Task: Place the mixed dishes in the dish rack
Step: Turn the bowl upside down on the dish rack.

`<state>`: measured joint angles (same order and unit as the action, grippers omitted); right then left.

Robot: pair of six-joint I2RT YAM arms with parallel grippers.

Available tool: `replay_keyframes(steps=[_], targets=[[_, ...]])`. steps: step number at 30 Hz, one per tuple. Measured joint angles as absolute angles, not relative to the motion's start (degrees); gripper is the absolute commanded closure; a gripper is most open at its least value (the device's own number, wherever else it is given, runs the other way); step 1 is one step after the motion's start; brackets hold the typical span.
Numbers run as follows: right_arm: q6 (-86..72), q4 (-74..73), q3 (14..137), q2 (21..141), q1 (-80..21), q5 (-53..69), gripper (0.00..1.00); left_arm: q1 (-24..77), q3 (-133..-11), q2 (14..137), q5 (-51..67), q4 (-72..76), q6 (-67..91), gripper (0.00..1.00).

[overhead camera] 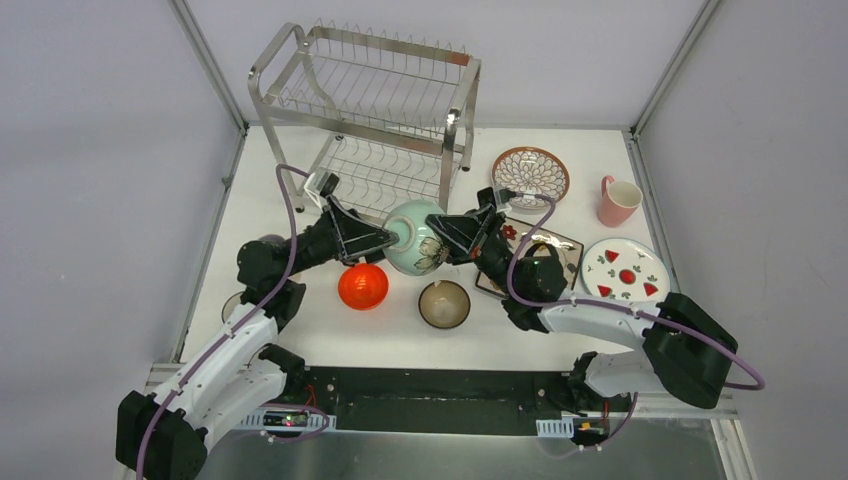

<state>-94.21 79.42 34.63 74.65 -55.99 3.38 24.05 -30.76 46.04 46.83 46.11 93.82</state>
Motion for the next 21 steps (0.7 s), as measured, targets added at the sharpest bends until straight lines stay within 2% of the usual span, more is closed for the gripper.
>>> replay_keyframes(steps=[3, 9, 14, 17, 21], targets=[[-95.07, 79.9, 32.51, 74.72, -55.9, 2.37, 0.92, 24.08, -29.54, 45.8, 46.72, 44.82, 94.17, 0.49], [-96.84, 80.27, 28.23, 74.87, -55.46, 1.1, 0.78, 24.43, -26.68, 44.75, 45.67, 41.71, 95.11, 0.6], [-97.67, 81.32, 24.16, 74.98, -54.26, -0.71, 0.67, 24.38, -26.41, 44.53, 44.42, 39.22, 95.22, 0.61], [-97.97, 81.43, 22.13, 74.98, -53.34, -1.3, 0.66, 24.29, -26.39, 43.99, 43.29, 38.94, 95.26, 0.61], [-98.1, 81.69, 21.06, 75.02, -52.99, -1.15, 0.7, 24.32, -25.54, 43.72, 43.31, 38.72, 95.18, 0.61]])
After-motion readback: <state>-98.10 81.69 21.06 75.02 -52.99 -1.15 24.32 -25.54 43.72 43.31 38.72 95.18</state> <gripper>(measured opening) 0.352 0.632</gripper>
